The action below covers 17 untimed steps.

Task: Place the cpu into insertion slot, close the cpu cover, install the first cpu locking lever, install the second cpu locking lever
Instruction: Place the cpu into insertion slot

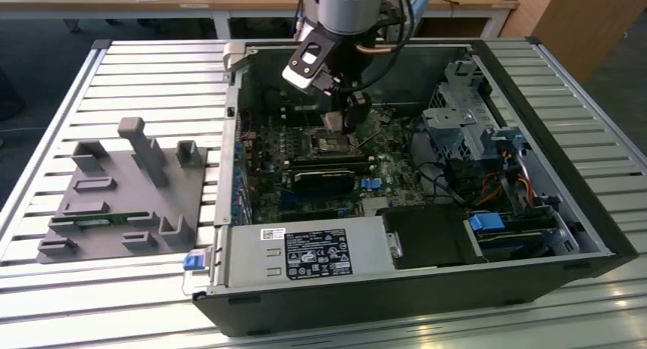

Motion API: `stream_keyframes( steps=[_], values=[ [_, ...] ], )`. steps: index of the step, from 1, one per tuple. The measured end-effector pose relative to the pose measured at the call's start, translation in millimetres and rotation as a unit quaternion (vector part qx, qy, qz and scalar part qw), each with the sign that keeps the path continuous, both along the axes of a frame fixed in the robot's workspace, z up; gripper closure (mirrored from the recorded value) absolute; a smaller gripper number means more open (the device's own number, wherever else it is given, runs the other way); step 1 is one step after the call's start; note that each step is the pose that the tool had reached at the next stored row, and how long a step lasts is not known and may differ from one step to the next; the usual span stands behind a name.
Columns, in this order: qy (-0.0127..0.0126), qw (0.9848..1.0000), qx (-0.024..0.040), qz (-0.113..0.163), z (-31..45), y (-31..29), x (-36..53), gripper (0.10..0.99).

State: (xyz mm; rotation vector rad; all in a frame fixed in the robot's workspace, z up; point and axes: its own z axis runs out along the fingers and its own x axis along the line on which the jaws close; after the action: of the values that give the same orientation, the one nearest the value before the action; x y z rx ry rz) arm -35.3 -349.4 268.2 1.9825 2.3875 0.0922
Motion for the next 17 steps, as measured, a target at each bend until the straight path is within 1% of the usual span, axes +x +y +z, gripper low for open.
stream_keyframes(
  steps=[6, 8, 12, 17],
  values=[
    [0.0000, 1.0000, -0.0008, -0.002, -1.0, 0.4, 0.2, 0.549],
    [0.0000, 1.0000, -0.0009, -0.008, -1.5, 0.8, 0.2, 0.549],
    [0.0001, 0.9995, -0.0009, -0.033, -3.4, 1.1, 0.2, 0.549],
    [0.0001, 0.9994, -0.0009, -0.035, -4.9, 1.2, 0.2, 0.549]
  ],
)
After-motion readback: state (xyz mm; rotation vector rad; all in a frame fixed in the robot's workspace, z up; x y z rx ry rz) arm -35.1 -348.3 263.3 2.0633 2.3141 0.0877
